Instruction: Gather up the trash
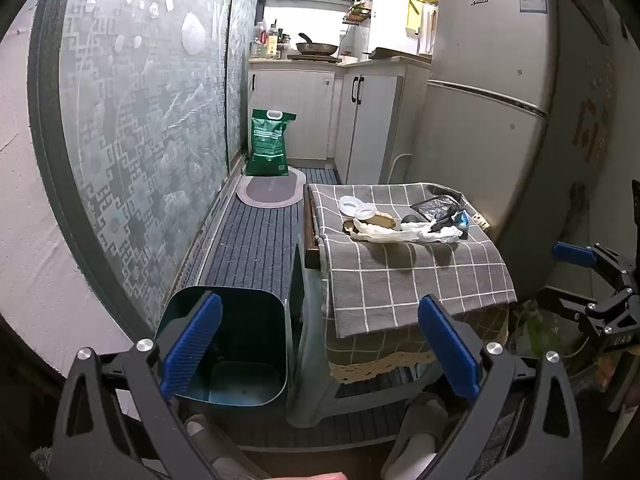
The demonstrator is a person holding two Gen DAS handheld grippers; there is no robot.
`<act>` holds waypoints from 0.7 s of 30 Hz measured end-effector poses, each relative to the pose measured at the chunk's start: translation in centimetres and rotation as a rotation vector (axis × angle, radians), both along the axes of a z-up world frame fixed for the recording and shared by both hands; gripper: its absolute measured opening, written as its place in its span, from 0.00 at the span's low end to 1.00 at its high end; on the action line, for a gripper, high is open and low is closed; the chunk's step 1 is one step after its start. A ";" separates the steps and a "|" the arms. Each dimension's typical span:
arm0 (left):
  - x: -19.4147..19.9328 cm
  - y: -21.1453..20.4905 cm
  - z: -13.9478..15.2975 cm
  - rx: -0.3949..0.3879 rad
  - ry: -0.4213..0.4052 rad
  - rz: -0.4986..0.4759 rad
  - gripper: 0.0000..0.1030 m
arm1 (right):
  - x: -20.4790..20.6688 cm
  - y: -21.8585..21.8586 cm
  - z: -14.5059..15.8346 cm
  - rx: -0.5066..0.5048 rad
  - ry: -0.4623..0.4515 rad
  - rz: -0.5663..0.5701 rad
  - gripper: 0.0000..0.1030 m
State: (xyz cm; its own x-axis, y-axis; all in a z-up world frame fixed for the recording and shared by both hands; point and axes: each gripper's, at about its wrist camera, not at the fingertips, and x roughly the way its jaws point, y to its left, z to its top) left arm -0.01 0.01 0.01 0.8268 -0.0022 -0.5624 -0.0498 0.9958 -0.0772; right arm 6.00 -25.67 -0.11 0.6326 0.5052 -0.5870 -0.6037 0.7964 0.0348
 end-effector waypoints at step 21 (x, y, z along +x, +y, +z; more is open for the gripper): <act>0.0 0.0 0.0 -0.001 -0.004 0.002 0.97 | -0.1 0.2 -0.2 -0.002 0.007 0.002 0.97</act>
